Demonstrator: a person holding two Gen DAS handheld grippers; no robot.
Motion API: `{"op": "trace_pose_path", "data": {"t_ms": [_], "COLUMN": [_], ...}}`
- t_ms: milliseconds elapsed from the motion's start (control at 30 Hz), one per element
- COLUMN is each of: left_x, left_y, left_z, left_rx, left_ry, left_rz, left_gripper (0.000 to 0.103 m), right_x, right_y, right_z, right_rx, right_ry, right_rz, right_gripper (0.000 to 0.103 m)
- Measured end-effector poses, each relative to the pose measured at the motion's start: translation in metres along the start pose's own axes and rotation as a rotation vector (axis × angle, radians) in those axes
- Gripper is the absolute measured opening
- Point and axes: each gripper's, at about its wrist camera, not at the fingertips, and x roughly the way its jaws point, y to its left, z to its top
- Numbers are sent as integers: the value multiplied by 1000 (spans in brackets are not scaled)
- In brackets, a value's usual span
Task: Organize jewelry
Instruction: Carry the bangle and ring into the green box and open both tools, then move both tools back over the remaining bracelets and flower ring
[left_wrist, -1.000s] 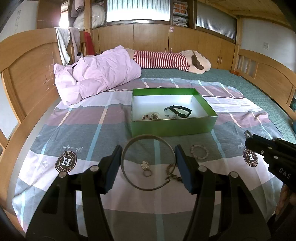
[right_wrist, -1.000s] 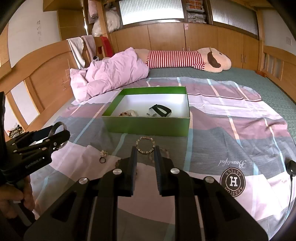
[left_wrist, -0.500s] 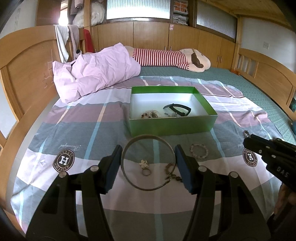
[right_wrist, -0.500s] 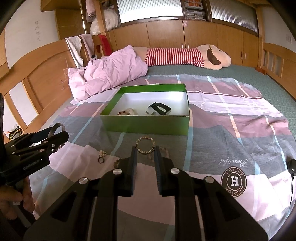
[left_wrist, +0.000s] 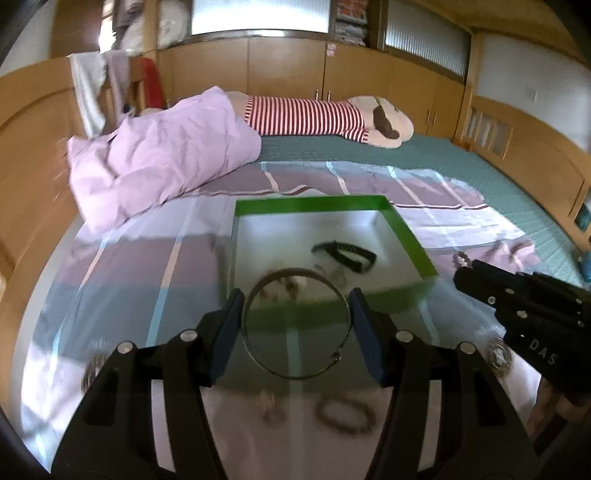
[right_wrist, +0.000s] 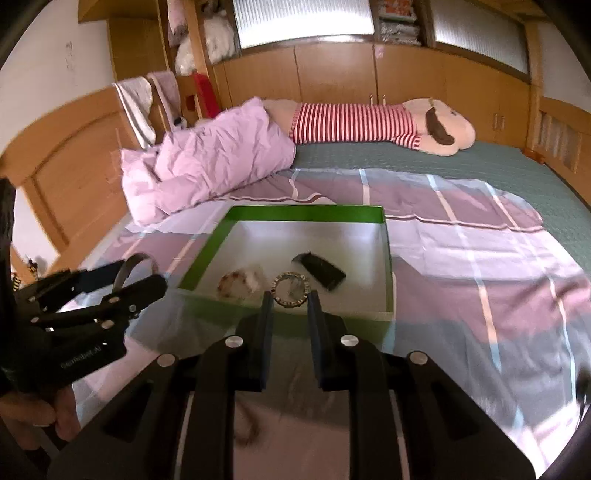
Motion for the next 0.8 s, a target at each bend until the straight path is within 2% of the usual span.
{"op": "trace_pose_path", "data": {"t_ms": [133, 233, 333, 367, 400, 433, 467, 500, 667, 733, 800], "left_x": [65, 97, 127, 137, 140, 144, 146, 147, 116, 87, 42], "left_y": [-2, -5, -3, -2, -1, -1, 0, 1, 2, 1, 3], "left_z": [26, 35, 39, 40, 40, 40, 40, 40, 40, 39, 34], "left_rx": [18, 49, 25, 17, 15, 14, 13, 7, 7, 14, 19], "left_ry": [71, 85, 119, 130, 125, 112, 111, 116, 96, 85, 54], "left_rz": [-12, 10, -8, 6, 19, 43, 53, 51, 29, 15, -18], "left_gripper": [58, 58, 61, 72, 83, 85, 87, 89, 90, 90, 91], "right_x": [54, 81, 104, 110, 112, 113, 112, 109, 74, 48, 12], "right_y": [-13, -21, -22, -24, -28, -30, -34, -37, -42, -38, -33], "right_z": [20, 22, 18, 16, 15, 13, 13, 13, 18, 19, 15], "right_rx": [14, 45, 17, 27, 38, 51, 63, 74, 99, 85, 78], "right_ry": [34, 45, 78, 90, 98, 102, 99, 87, 38, 3, -31], "right_rz": [-4, -9, -13, -22, -24, -23, -20, -28, -13, -6, 0], "right_gripper": [19, 19, 20, 24, 34, 45, 50, 57, 58, 58, 58]}}
